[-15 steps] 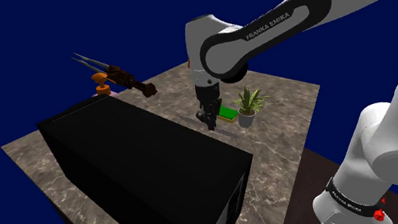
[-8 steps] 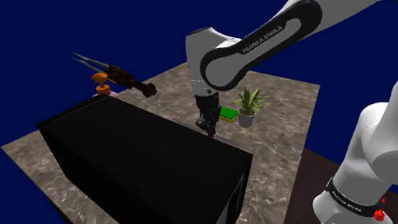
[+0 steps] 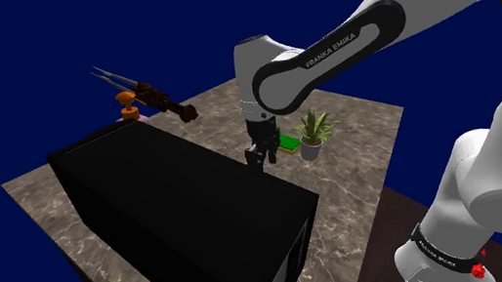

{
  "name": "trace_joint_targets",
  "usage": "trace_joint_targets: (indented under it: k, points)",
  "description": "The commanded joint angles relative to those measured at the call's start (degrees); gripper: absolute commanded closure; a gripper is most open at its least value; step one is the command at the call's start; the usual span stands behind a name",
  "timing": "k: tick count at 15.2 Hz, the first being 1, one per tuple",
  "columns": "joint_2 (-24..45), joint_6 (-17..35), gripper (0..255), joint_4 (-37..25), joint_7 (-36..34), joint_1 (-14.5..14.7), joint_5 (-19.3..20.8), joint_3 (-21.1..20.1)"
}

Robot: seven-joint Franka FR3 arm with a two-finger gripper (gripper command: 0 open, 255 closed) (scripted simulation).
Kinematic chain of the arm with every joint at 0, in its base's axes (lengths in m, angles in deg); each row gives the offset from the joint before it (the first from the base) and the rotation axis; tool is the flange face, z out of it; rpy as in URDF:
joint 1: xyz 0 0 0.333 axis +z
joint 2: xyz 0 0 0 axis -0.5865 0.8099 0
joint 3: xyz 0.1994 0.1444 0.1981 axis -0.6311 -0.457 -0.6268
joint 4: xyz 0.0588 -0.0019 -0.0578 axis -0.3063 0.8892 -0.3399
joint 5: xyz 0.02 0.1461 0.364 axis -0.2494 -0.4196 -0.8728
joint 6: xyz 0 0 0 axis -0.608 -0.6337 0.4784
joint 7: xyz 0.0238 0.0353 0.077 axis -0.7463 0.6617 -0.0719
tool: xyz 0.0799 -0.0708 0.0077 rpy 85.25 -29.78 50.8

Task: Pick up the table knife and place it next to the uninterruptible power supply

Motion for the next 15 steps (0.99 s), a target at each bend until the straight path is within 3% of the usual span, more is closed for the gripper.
trace_joint_targets:
  k: [1,4,8,15]
  points:
    - [0.0,0.0,0,0.0,0.0,0.0,0.0,0.0]
    - [0.0,0.0,0,0.0,0.0,0.0,0.0,0.0]
    - [-2.3,-7.5,0,-5.3,0.2,0.0,-0.3,0.0]
    - [-2.3,-7.5,0,-5.3,0.2,0.0,-0.3,0.0]
